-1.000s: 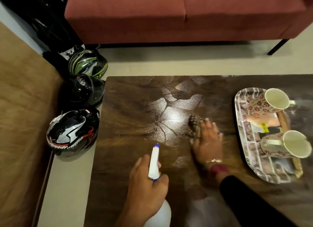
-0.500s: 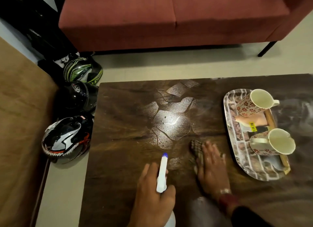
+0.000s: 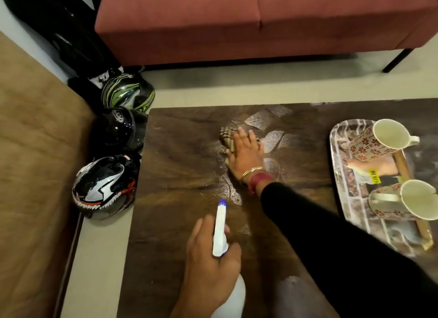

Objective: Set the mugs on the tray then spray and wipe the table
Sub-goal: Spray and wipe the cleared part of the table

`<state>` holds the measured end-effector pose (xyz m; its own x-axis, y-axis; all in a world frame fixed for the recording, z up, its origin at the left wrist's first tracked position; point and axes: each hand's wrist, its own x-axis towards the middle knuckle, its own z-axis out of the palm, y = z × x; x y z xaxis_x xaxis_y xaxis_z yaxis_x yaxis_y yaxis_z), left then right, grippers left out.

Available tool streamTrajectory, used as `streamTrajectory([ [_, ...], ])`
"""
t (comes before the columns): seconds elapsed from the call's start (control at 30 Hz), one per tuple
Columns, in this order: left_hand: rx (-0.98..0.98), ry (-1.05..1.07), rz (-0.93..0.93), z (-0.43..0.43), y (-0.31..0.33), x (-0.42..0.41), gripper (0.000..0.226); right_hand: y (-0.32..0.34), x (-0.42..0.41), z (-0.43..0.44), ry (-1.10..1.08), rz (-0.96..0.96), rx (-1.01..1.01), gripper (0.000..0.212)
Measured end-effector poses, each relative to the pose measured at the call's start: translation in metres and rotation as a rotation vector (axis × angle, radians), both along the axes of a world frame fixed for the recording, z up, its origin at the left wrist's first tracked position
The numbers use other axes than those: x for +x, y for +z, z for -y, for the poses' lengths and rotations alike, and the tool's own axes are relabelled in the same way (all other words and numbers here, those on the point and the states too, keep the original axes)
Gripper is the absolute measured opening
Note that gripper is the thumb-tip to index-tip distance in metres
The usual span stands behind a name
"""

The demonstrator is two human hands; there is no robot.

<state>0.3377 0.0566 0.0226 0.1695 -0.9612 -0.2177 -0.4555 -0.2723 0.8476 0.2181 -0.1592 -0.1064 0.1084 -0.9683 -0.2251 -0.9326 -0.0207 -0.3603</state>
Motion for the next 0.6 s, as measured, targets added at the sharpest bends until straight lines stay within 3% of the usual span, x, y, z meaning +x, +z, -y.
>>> streamTrajectory([
  [0.13,-0.128,-0.017,0.051,0.006,0.004,0.001,0.034,0.0,0.029,-0.093,0.318,0.113,0.001,0.069],
  [0.23,-0.232,-0.024,0.077,0.006,0.008,0.0,0.059,-0.007,0.003,-0.158,0.405,0.127,-0.051,0.062],
  [0.3,-0.264,-0.035,0.066,0.003,0.009,0.0,0.058,-0.012,-0.031,-0.191,0.412,0.079,-0.076,0.064],
  [0.4,-0.254,-0.046,0.051,-0.006,0.003,0.001,0.052,-0.016,-0.09,-0.217,0.227,0.04,-0.111,0.072],
  [0.53,-0.293,-0.03,0.055,-0.02,0.0,-0.008,0.07,-0.013,-0.115,-0.227,-0.11,0.024,-0.093,0.067],
  [0.6,-0.341,-0.032,0.051,-0.028,-0.002,-0.011,0.054,-0.012,-0.106,-0.23,-0.16,0.032,-0.117,0.063],
])
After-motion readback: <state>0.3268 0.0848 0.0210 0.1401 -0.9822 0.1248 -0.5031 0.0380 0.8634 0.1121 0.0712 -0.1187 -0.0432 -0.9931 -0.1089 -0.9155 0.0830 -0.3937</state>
